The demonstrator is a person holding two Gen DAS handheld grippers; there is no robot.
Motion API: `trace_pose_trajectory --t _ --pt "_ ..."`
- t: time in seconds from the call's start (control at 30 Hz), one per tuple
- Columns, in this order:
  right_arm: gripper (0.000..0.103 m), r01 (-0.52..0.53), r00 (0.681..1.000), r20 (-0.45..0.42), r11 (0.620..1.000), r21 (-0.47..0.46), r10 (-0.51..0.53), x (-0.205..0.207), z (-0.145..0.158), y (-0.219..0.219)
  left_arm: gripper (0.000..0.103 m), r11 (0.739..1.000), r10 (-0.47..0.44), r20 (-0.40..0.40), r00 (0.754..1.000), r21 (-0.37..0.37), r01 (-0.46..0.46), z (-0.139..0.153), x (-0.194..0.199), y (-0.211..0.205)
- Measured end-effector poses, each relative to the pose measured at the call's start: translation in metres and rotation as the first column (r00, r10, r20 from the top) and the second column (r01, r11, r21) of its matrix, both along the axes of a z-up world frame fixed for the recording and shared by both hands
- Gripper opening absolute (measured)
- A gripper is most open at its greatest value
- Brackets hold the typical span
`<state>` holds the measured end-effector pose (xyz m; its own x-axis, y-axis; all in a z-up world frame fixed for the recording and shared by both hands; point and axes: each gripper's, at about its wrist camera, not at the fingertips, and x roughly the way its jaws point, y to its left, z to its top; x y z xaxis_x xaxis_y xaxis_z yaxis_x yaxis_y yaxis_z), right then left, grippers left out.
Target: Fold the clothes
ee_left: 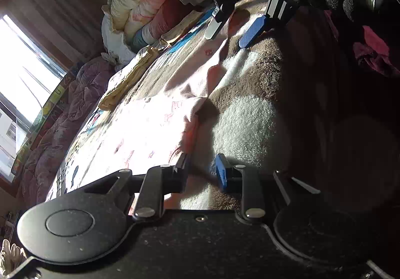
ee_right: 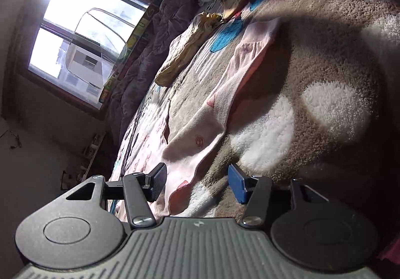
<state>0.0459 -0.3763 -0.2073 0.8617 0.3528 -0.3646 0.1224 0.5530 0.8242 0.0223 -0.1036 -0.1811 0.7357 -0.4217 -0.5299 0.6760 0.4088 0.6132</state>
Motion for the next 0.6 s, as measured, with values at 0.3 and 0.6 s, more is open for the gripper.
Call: trace_pose_trajectory --t 0.3,0.6 --pt "0.057 -0.185 0.983 -0.002 0.977 -0.102 0.186 0.014 0.011 0.046 0.023 0.998 0.055 0.013 0.998 -0.024 -0.055 0.000 0.024 -0.017" --pt "0.055 -0.150 0.989 -0.007 0.988 -0.033 0.150 0.010 0.002 0.038 0.003 0.972 -0.037 0.154 0.987 0.233 0.000 -0.021 0.011 -0.030"
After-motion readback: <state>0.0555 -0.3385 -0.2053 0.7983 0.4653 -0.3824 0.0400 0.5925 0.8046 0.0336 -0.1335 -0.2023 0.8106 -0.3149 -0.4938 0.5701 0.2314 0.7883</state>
